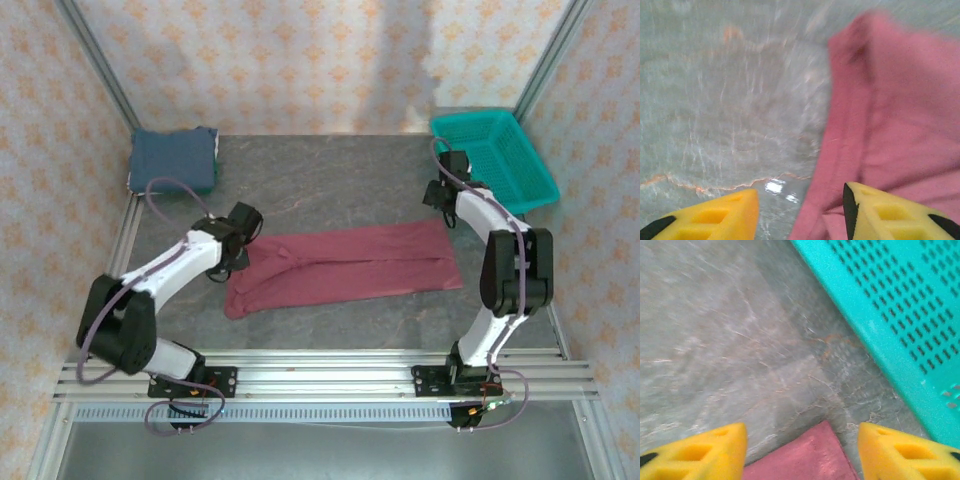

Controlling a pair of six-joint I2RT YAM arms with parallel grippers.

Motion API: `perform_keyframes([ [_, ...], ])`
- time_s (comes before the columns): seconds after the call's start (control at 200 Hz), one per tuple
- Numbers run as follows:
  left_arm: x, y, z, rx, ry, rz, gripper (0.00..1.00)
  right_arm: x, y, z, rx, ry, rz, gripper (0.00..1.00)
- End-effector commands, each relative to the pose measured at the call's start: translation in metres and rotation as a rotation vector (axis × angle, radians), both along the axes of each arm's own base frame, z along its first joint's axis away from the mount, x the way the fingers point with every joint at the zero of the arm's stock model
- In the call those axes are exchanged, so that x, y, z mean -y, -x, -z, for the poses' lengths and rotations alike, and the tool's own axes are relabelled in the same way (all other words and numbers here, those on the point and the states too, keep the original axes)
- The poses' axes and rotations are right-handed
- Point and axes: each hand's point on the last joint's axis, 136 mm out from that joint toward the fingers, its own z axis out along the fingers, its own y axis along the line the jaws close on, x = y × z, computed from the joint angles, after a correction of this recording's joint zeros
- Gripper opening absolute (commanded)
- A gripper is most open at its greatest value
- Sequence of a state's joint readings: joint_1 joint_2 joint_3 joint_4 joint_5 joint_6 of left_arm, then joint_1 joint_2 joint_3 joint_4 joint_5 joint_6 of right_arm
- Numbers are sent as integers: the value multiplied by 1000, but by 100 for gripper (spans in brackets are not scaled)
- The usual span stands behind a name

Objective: Fold and stack the t-shirts

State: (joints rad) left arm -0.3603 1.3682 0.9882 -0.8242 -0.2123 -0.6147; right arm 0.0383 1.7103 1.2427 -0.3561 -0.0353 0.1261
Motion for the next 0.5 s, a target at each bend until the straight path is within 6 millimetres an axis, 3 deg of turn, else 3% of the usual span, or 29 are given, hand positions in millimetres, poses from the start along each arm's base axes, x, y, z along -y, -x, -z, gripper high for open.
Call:
perform_keyframes([
  [0.0, 31, -17, -48, 141, 136, 112, 64, -21, 6, -38, 71, -128, -57, 69],
  [0.105, 64, -32, -51, 129, 219, 272, 68, -53, 26, -46, 62, -270, -165, 80],
  [0.155, 80, -37, -38, 69, 256, 342, 68, -69, 37, -51, 72, -326, -217, 93],
  [0.205, 90, -40, -26, 3, 252, 387, 67, -82, 49, -54, 77, -351, -261, 97],
  [0.355, 112, -50, 9, -151, 194, 493, 62, -105, 82, -57, 60, -397, -329, 98],
  [0.495, 114, -58, 31, -230, 137, 507, 55, -113, 102, -48, 21, -438, -341, 98],
])
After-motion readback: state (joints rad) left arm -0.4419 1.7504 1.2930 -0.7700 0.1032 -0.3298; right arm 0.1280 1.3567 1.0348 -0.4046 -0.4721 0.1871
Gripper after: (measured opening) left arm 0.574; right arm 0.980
